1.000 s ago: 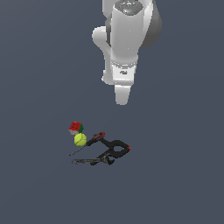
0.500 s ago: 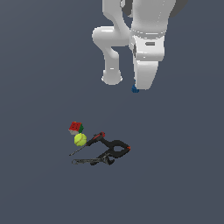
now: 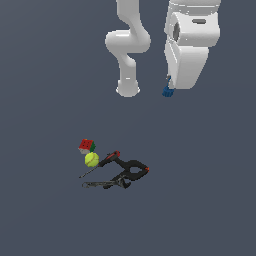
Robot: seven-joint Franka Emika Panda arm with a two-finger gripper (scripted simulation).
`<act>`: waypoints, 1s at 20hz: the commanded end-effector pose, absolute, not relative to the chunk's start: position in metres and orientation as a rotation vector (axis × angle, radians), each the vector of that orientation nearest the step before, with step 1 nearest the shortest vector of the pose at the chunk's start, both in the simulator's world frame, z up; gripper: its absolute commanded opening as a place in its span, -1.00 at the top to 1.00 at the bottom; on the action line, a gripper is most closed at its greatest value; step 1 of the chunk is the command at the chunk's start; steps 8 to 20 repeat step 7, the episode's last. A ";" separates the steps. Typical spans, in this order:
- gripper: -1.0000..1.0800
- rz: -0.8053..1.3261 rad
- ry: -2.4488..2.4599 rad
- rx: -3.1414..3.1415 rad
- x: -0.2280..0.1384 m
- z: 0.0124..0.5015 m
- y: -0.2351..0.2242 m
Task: Pick up a designated object from a clutter of objects.
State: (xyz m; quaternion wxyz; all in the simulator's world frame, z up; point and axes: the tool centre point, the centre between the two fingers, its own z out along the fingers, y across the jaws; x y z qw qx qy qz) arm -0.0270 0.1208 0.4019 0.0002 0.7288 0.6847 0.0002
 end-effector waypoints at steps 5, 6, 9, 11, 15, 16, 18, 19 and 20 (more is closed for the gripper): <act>1.00 0.000 2.150 2.291 -0.023 0.413 0.127; 1.00 0.000 2.150 2.291 -0.022 0.413 0.127; 1.00 0.000 2.150 2.291 -0.022 0.413 0.127; 1.00 0.000 2.150 2.291 -0.022 0.413 0.127; 1.00 0.000 2.150 2.291 -0.022 0.413 0.127; 1.00 0.000 2.150 2.291 -0.022 0.413 0.127; 1.00 0.000 2.150 2.291 -0.022 0.413 0.127; 1.00 0.000 2.150 2.291 -0.022 0.413 0.127; 1.00 0.000 2.150 2.291 -0.022 0.413 0.127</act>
